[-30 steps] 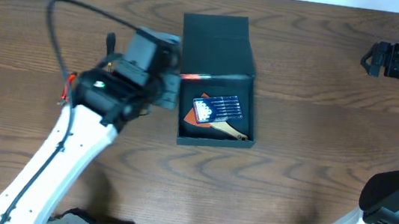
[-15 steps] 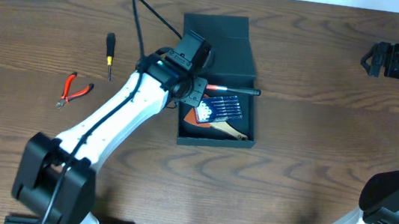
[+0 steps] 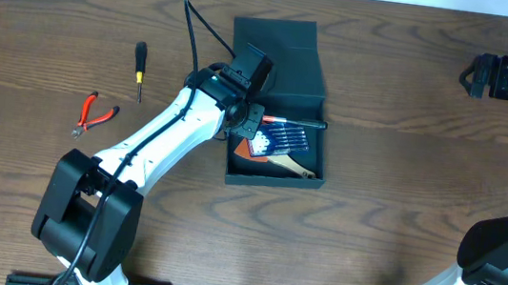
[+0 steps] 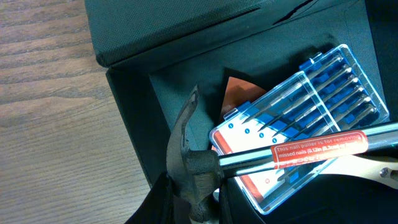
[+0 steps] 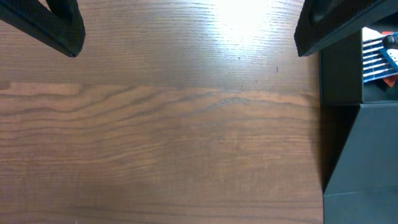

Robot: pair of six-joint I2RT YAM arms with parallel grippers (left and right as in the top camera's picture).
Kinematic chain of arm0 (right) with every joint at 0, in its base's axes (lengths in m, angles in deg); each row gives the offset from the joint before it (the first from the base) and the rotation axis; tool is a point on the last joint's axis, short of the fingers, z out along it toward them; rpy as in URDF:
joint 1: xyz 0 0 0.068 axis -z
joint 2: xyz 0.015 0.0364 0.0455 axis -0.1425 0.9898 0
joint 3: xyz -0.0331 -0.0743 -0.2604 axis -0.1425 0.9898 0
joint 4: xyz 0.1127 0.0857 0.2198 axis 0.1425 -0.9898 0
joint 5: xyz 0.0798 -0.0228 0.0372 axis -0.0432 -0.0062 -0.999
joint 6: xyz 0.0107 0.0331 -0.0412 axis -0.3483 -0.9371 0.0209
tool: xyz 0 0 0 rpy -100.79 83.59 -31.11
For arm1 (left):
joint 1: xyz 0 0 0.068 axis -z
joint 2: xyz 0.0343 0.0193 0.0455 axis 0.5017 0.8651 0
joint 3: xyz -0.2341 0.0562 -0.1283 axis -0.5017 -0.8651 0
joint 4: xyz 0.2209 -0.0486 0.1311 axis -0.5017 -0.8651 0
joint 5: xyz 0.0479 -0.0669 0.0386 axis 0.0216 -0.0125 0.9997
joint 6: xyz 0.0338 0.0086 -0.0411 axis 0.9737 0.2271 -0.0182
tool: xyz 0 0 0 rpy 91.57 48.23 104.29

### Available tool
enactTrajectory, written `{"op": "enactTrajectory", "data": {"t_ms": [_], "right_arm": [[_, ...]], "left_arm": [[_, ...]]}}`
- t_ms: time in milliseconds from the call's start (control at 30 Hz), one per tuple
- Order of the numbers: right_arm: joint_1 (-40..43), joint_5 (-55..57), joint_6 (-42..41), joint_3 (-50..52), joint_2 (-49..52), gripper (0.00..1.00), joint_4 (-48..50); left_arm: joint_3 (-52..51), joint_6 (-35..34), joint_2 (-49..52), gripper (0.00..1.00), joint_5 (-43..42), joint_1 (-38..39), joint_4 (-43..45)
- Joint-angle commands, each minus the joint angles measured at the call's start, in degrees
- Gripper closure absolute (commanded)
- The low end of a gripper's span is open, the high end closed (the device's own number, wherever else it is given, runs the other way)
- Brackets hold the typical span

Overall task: Pack container
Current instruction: 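Carry the hammer over the green box and release it inside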

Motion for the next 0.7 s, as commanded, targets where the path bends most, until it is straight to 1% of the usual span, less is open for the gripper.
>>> {"op": "enactTrajectory", "data": {"t_ms": [0, 367, 400, 433, 533, 633, 667], "right_arm": [[0.7, -0.1, 0.0, 0.2, 0.3, 0.01, -0.2], [0.7, -0.1, 0.0, 0.2, 0.3, 0.01, -0.2], [0.7, -0.1, 0.0, 0.2, 0.3, 0.01, -0.2], [0.7, -0.1, 0.0, 0.2, 0.3, 0.01, -0.2], [0.7, -0.1, 0.0, 0.2, 0.3, 0.01, -0.2], [0.7, -0.1, 0.0, 0.2, 0.3, 0.01, -0.2], [0.7, -0.1, 0.1, 0.2, 0.3, 0.01, -0.2]], "left_arm": [[0.1, 1.0, 0.6, 0.94, 1.3, -0.1, 0.1], [-0.3, 1.0, 2.0, 0.94, 2.1, -0.8, -0.2], [-0.3, 1.0, 2.0, 0.92, 2.1, -0.8, -0.2], [-0.3, 1.0, 2.0, 0.86, 2.1, -0.8, -0.2], [-0.3, 1.0, 2.0, 0.61, 2.1, -0.8, -0.2], [-0.3, 1.0, 2.0, 0.49, 2.1, -0.8, -0.2], [-0.3, 1.0, 2.0, 0.47, 2.1, -0.8, -0.2]]}}
